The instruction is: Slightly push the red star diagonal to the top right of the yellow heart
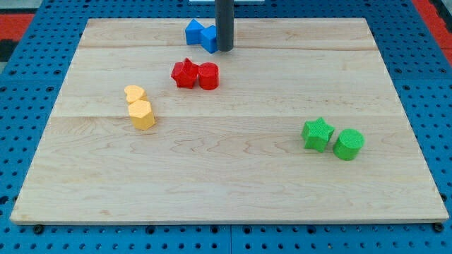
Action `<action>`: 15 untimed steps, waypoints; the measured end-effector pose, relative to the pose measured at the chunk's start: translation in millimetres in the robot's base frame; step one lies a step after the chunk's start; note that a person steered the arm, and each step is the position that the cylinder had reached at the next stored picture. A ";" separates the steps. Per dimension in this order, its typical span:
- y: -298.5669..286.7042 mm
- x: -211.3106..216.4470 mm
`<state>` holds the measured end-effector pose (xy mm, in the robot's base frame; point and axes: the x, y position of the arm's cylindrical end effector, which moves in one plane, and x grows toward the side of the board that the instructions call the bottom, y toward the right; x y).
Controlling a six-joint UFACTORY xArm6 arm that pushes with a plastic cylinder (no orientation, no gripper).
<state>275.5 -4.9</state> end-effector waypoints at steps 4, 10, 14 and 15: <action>-5.1 5.6; -26.1 98.4; -30.6 137.1; -48.2 105.9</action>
<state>381.4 -53.1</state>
